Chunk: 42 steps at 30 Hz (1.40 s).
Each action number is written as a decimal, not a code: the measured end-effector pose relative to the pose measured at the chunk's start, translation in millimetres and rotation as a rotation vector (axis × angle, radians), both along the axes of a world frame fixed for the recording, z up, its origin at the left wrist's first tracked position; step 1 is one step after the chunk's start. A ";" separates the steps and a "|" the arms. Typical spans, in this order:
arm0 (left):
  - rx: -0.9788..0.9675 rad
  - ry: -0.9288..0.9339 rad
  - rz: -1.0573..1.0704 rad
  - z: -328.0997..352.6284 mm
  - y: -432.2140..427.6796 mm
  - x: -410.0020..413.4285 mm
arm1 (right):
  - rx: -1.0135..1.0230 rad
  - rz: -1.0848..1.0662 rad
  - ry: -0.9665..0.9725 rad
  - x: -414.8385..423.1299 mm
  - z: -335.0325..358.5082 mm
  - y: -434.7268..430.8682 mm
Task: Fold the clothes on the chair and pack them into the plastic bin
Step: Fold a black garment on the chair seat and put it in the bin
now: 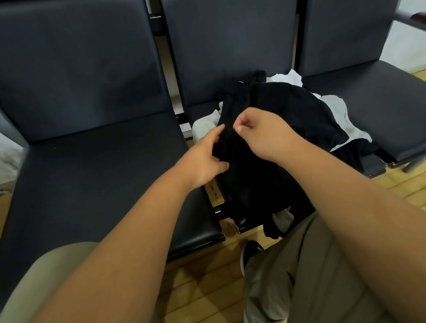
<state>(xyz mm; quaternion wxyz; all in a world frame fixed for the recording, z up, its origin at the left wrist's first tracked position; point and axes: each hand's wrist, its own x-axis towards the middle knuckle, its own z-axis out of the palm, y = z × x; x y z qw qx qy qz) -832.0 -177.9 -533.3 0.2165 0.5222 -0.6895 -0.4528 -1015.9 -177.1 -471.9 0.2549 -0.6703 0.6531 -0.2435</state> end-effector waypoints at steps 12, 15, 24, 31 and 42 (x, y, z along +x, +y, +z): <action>-0.129 0.341 0.260 39.5 8.2 16.0 | -0.151 -0.004 -0.393 14.6 21.2 9.3; 0.194 0.428 0.169 46.4 10.2 20.5 | -0.148 -0.041 -0.527 14.8 21.1 7.5; 0.265 0.506 0.219 36.6 3.4 17.3 | -0.016 -0.041 -1.136 8.7 29.3 1.4; 0.158 0.803 0.422 79.8 13.5 47.8 | 0.019 -0.092 -0.869 16.5 34.6 -0.4; 0.074 0.539 0.082 117.0 77.1 136.5 | -0.028 0.385 -0.284 79.0 32.1 12.5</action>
